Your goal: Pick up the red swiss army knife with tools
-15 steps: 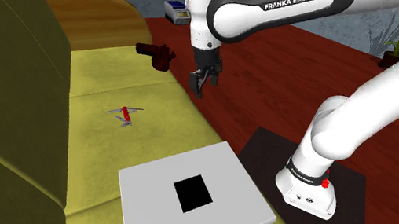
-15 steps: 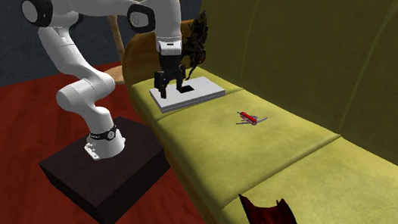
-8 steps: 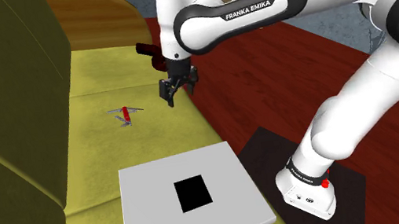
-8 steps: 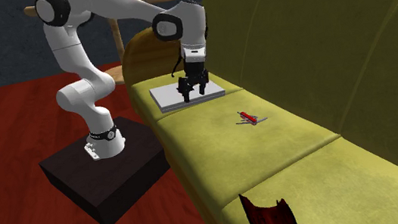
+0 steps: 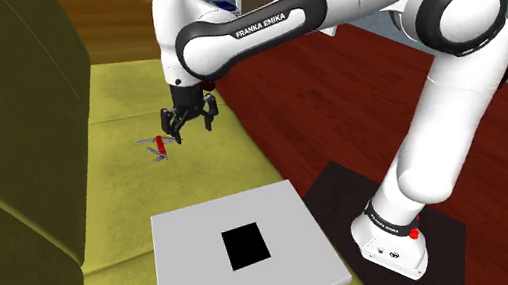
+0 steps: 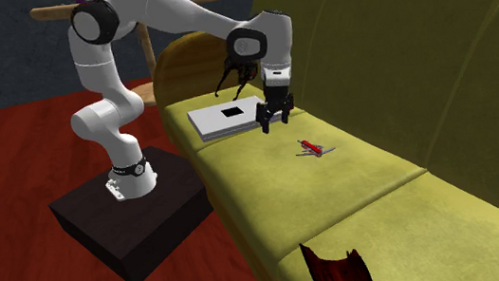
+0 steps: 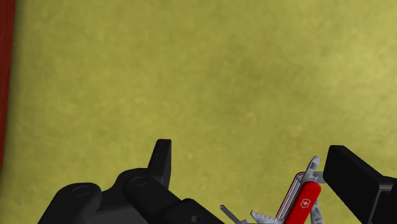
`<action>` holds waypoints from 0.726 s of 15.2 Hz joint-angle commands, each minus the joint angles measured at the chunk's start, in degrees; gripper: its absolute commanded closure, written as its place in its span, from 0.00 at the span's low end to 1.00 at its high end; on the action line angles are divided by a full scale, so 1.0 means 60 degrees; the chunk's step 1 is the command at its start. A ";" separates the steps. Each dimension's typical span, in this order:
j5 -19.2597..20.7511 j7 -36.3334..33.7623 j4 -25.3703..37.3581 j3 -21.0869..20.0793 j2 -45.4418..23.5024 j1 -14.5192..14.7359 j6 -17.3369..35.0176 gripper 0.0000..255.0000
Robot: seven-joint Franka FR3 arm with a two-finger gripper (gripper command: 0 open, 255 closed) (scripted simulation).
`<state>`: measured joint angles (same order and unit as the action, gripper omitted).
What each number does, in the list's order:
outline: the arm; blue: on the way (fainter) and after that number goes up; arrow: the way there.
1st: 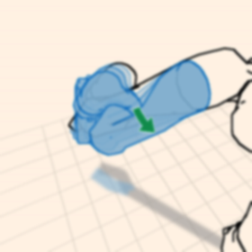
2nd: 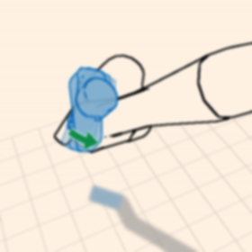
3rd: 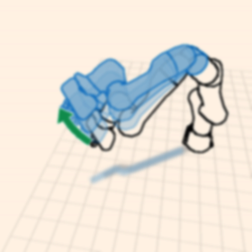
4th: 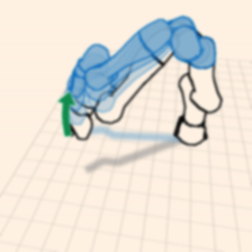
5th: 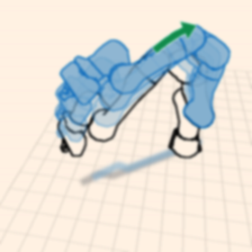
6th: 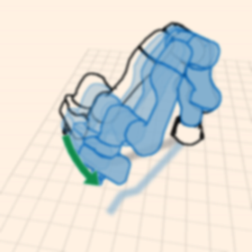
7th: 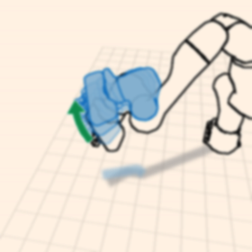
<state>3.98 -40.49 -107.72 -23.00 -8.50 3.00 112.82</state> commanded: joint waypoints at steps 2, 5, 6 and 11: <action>0.0397 -0.0787 0.1223 0.0020 -0.1196 0.0279 -0.0024 0.00; 0.0744 -0.1431 0.2609 0.0136 -0.2391 0.0633 -0.0183 0.00; 0.0846 -0.1620 0.3119 0.0189 -0.2799 0.0765 -0.0266 0.00; 0.1019 -0.1893 0.3664 0.0310 -0.3498 0.0968 -0.0083 0.00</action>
<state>9.88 -51.70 -85.72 -21.28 -28.81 8.70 111.60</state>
